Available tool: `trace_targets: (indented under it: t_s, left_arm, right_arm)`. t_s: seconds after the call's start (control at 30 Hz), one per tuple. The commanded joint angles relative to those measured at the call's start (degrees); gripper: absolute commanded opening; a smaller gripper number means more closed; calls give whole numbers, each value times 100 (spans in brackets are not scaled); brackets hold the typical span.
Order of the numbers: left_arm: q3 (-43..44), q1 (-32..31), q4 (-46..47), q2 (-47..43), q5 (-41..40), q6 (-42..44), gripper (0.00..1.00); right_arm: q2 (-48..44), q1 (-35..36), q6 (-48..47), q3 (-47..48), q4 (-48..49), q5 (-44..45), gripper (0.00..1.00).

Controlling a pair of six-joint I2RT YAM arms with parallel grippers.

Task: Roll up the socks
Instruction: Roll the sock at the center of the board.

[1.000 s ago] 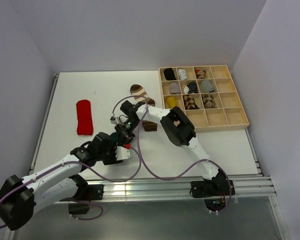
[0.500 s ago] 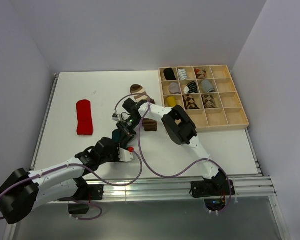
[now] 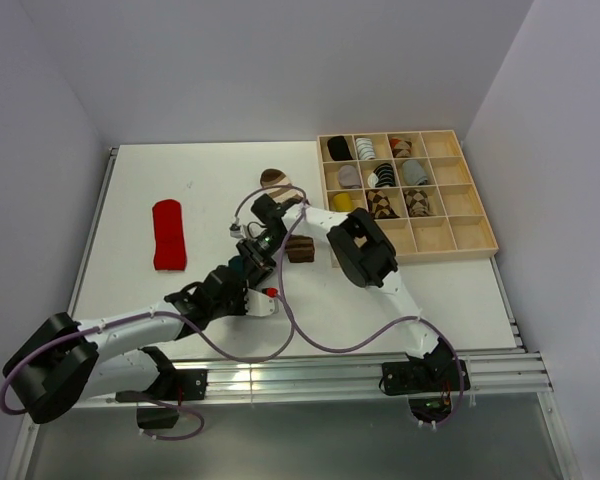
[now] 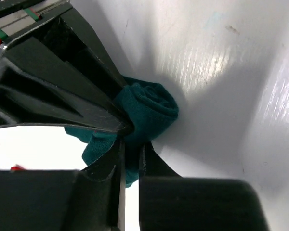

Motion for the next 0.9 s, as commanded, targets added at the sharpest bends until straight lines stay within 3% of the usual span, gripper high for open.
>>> trace_targets:
  t_s: [0.0,0.03,0.17,0.37,0.6,0.87]
  left_arm:
    - [378,25,-977,362,750,-388,3]
    - [439,43,-979,363,752,-424,3]
    - [904,148,-1785,634,1436,-530,0]
    - [1555,587,-2577,1153,2254,-512,0]
    - [2267,904,-3447,1769,2746,-372,0]
    - [3672,1563,-5168,3067,3660,59,0]
  right_arm:
    - [-329,44,160,-684,797,767,33]
    - [-506,9,163,-914,801,768,36]
    - [-1569,-220,1049,-2224,2493,1530,53]
    - [-3037,-492,1946,-3683,3963,2349,56]
    - [-4522,-747,2439,-4799,4423,3711,57]
    - [-6471,-1028,3036,-6443,5484,5108,58]
